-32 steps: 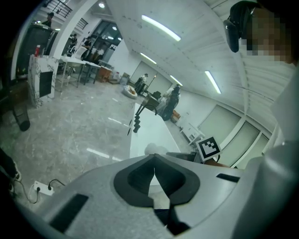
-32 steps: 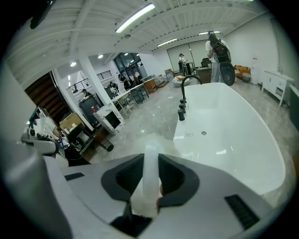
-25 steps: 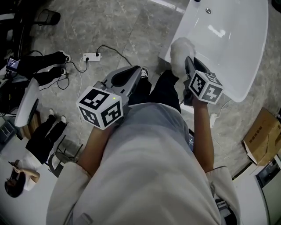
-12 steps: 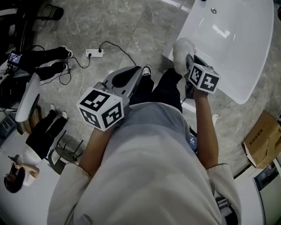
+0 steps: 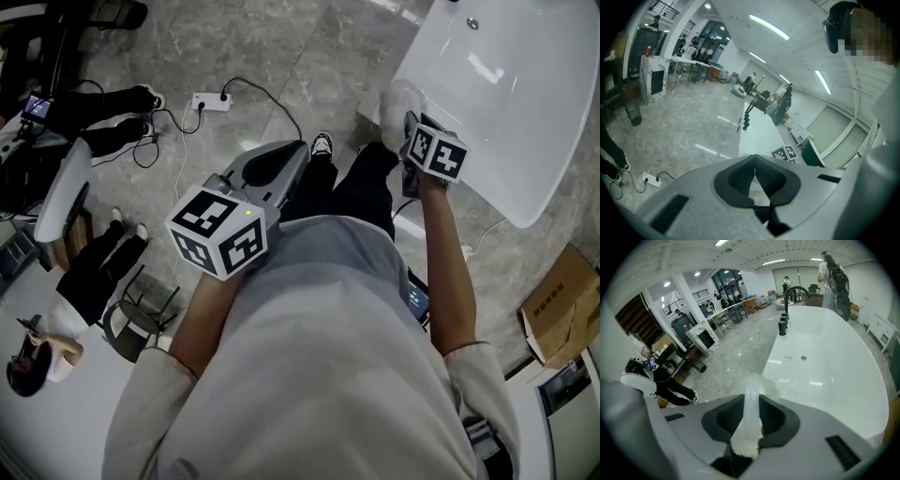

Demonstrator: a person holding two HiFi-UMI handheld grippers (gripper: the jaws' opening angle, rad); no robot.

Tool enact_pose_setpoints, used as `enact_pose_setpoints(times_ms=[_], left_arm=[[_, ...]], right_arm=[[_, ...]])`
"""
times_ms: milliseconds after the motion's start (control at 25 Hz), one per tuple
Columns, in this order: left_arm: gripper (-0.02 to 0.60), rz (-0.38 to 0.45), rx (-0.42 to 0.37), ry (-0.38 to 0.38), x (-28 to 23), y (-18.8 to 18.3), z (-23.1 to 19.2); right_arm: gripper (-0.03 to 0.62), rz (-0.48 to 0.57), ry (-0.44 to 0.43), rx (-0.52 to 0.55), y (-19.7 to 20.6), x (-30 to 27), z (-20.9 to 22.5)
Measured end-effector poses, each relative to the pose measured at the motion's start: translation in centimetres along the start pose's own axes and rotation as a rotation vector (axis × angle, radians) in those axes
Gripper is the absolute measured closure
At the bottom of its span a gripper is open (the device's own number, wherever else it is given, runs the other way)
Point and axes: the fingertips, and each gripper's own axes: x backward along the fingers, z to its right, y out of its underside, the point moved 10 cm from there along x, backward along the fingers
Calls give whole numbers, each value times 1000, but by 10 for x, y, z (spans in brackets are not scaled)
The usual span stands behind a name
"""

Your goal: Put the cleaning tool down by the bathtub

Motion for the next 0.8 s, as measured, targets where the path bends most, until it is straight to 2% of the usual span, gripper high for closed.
enact_pose_setpoints(times_ms=[320, 800], left_arm=[[575, -15, 17, -23, 12, 13, -1], [575, -27, 1, -14, 14, 17, 1]], right_arm=[[507, -12, 48, 37, 5, -22, 4], [505, -111, 64, 40, 19, -38, 6]])
